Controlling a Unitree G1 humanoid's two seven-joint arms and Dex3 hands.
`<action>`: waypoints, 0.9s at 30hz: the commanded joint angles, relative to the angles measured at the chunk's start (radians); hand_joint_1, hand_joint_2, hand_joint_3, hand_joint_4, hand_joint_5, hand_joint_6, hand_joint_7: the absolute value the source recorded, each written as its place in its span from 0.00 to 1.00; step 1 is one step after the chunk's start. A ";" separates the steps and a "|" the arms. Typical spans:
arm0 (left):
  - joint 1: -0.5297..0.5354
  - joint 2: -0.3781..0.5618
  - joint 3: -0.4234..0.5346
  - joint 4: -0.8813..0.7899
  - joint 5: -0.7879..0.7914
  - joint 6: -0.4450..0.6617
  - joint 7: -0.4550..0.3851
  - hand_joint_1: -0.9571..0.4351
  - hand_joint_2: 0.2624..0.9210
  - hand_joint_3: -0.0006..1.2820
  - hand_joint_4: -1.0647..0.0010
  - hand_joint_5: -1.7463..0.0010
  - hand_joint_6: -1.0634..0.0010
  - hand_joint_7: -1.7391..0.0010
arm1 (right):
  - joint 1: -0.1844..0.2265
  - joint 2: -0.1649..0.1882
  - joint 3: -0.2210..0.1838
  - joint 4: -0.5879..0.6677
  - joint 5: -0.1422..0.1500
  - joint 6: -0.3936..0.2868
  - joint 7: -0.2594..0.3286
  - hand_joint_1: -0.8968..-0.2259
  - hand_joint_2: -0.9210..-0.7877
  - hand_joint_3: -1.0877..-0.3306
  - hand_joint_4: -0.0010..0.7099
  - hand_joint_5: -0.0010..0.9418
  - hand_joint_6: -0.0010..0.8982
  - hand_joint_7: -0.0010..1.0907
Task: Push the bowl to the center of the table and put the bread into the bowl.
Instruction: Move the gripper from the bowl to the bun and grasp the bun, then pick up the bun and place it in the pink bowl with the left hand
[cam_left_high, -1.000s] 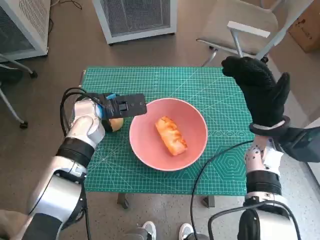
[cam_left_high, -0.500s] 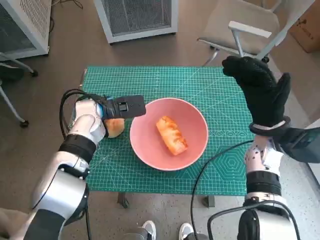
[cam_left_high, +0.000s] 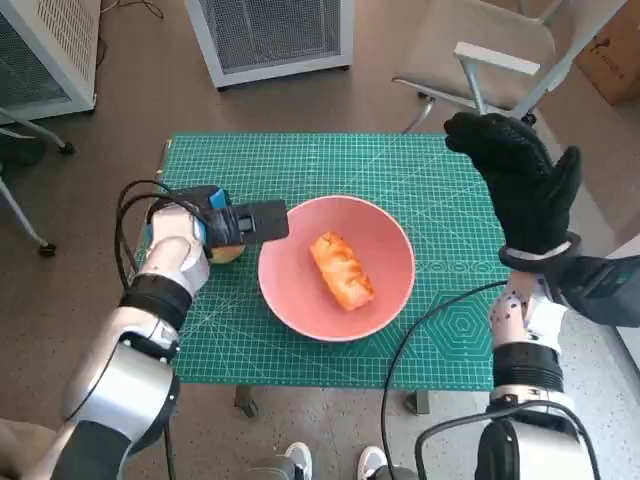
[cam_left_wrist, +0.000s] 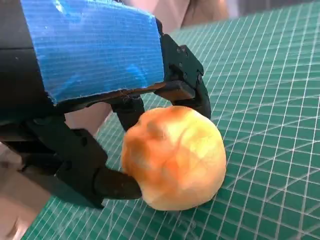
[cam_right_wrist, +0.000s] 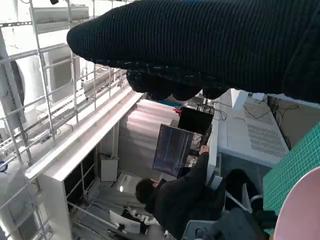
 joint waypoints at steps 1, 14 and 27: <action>0.021 0.016 -0.010 -0.021 -0.001 0.000 0.010 0.73 0.55 0.55 0.49 0.17 0.51 0.26 | 0.024 -0.002 -0.002 0.006 0.009 0.017 0.012 0.40 0.00 0.67 0.21 0.00 0.22 0.18; 0.025 0.065 0.019 -0.167 -0.020 0.058 -0.061 0.69 0.77 0.37 0.52 0.20 0.53 0.21 | 0.016 -0.001 -0.003 0.026 0.011 0.015 0.023 0.41 0.00 0.68 0.21 0.00 0.22 0.18; 0.121 0.177 0.043 -0.560 0.016 0.174 -0.174 0.69 0.92 0.21 0.48 0.25 0.49 0.26 | 0.016 -0.002 -0.004 0.027 0.012 0.017 0.025 0.41 0.00 0.68 0.21 0.00 0.23 0.17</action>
